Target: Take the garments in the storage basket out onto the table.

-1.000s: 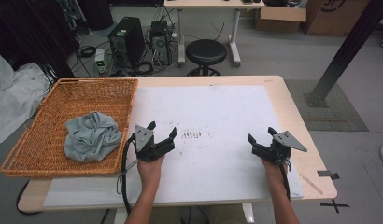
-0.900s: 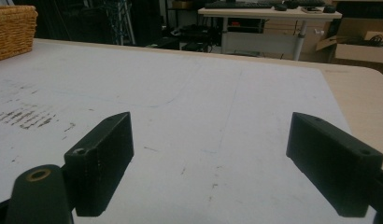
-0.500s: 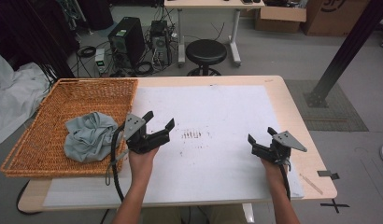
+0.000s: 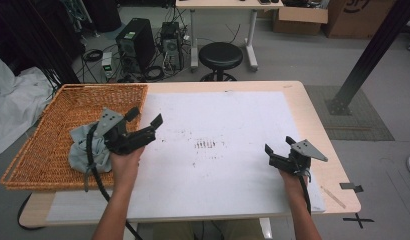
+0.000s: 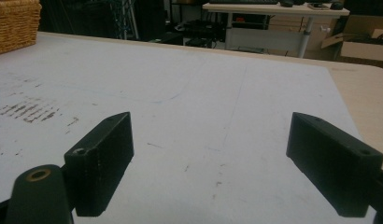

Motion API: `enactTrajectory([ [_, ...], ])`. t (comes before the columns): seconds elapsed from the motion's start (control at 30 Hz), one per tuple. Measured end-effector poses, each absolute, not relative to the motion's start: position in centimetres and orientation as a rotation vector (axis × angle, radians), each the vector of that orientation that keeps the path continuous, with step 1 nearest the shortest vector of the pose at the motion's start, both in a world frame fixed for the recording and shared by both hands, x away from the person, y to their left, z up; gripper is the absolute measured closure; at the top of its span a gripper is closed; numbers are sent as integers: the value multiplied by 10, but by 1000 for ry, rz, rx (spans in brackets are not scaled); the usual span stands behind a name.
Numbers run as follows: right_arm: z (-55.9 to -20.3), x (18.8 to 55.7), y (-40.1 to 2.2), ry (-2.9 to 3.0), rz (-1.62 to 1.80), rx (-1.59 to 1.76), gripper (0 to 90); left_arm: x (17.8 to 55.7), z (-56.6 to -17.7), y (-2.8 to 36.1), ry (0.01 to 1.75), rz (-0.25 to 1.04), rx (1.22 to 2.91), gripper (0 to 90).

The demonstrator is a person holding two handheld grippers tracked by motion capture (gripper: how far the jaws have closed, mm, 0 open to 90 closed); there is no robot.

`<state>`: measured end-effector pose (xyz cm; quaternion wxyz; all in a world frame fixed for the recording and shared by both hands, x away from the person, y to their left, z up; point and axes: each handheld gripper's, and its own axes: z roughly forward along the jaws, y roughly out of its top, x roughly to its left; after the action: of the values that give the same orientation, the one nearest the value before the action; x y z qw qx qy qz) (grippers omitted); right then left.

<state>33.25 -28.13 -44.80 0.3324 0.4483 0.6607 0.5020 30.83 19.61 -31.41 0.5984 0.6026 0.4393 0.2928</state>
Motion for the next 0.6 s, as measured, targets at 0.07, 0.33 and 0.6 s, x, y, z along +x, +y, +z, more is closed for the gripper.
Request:
enactTrajectory([
  [0.07,-448,333,-282,1727,1313,1171,144,309,-312,214,1042,707,1410,156],
  [0.33,-448,333,-281,1734,1310,1172,144,307,-317,269,1131,772,1414,157],
  [0.6,-448,333,-281,1740,1304,1170,144,308,-334,308,1289,816,1389,157],
])
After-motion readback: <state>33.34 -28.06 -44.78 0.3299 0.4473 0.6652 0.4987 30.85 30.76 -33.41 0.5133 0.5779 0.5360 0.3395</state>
